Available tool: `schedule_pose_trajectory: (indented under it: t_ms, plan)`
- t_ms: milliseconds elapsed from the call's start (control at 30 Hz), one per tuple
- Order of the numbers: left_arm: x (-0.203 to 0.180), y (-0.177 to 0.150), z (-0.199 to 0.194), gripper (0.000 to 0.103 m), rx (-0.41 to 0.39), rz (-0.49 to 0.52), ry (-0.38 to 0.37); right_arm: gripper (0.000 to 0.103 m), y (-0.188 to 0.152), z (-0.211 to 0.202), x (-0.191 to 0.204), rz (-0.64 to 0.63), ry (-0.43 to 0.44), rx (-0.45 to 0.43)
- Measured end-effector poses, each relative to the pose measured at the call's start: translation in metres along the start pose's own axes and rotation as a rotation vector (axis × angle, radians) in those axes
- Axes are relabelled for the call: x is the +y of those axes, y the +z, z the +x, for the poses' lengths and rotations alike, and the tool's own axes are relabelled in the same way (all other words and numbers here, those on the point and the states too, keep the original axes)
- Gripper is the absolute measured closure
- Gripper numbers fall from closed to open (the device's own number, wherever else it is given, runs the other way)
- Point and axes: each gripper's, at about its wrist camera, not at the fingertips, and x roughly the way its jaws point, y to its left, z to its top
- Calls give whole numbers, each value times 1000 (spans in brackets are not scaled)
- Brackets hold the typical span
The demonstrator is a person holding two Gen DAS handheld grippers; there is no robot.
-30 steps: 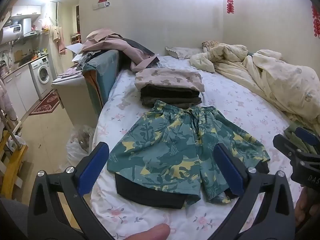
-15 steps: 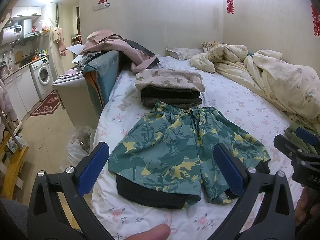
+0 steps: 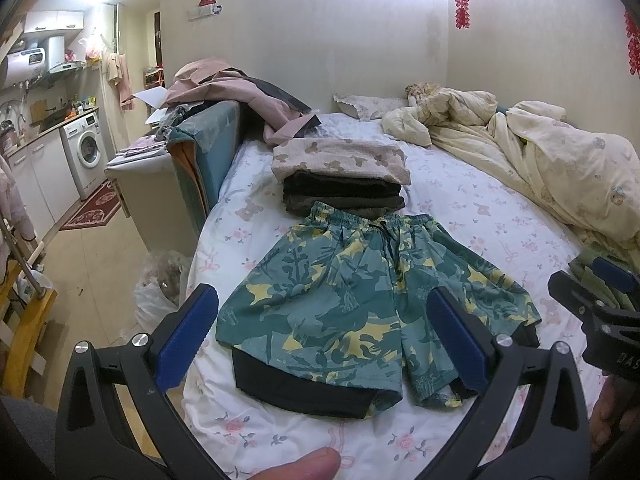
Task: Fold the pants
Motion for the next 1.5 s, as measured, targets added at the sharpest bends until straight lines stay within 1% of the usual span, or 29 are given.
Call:
schedule_pose_trajectory:
  t_ms: [500,767,933,1500]
  plan:
    - [-2,-3,0,0,-3,-2,-1,0,3,-3,-1,8,3,3]
    - [-1,0,-2,0,5,-5,-5,0,1,0,-1,10,3,8]
    - [-2,4,-1,0,-4,4,1,0,1,1,-1,12,1,12]
    - [-2,-1,2,0,-5,3,1,0,0,2,-1,12,3,14]
